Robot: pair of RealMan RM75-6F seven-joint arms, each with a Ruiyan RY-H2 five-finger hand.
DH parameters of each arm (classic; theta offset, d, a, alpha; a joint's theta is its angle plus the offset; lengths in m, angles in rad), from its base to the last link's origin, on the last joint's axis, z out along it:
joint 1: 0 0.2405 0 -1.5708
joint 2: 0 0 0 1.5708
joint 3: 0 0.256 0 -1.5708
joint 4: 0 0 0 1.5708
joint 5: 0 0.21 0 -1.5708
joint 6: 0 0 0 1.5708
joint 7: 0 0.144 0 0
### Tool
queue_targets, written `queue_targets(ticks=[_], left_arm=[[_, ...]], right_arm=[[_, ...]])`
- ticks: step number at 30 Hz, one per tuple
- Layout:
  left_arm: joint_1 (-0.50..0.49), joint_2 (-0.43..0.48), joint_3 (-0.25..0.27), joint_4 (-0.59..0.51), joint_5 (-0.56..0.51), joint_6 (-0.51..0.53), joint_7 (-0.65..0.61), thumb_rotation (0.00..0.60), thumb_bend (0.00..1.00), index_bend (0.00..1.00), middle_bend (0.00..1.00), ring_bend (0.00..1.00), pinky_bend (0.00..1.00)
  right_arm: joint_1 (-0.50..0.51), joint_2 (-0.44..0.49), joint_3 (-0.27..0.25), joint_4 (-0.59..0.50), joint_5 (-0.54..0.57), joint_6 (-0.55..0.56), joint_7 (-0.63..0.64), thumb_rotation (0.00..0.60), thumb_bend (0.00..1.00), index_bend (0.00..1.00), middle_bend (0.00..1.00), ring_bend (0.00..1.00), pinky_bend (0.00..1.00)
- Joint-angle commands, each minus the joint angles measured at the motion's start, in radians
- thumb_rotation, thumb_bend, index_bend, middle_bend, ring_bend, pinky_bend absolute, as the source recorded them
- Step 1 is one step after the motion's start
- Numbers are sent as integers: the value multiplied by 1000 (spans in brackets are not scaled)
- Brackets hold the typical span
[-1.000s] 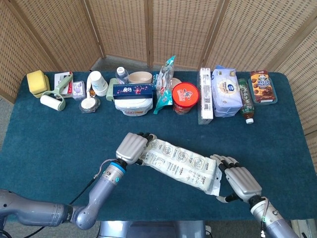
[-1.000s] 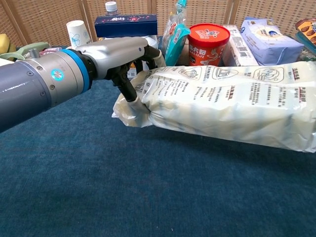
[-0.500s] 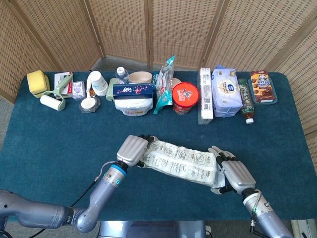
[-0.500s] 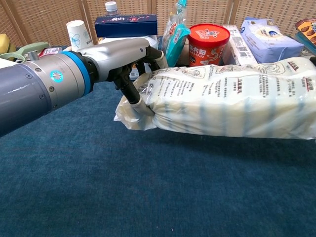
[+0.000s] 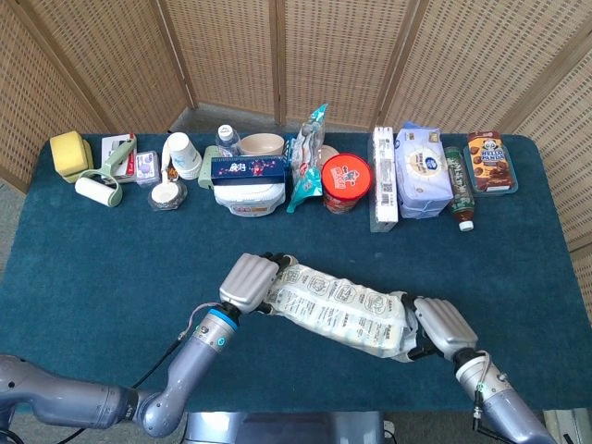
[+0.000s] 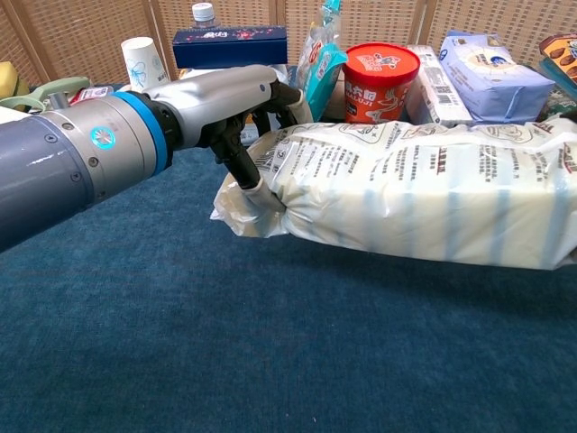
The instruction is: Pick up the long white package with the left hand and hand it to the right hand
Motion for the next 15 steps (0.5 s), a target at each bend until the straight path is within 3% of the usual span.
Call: queue_targets(ticks=[1, 5, 7, 9, 11, 15], left_arm=[[1, 6, 2, -4, -8, -7, -2, 600, 0, 475, 556, 461, 671], [2, 25, 8, -12, -11, -28, -15, 600, 0, 370, 397, 341, 628], [1, 42, 12, -16, -19, -47, -23, 600, 0, 277, 285, 256, 551], [-1, 57, 16, -22, -32, -59, -19, 600, 0, 134, 109, 117, 431], [-2, 71, 19, -31, -39, -65, -20, 600, 0, 39, 18, 31, 346], [-2, 97, 20, -48, -53, -72, -24, 600, 0, 0, 0, 0, 228]], right_arm=[[-4, 4, 1, 2, -13, 5, 15, 600, 544, 939, 901, 635, 637], [-13, 3, 2, 11, -42, 12, 48, 600, 558, 949, 908, 640, 641], [-19, 3, 2, 19, -63, 13, 70, 600, 563, 952, 910, 640, 642], [-22, 4, 2, 24, -76, 15, 84, 600, 571, 954, 911, 641, 642], [-25, 6, 2, 28, -87, 16, 99, 600, 578, 956, 912, 641, 642], [-29, 11, 2, 33, -101, 17, 118, 600, 583, 956, 912, 641, 642]])
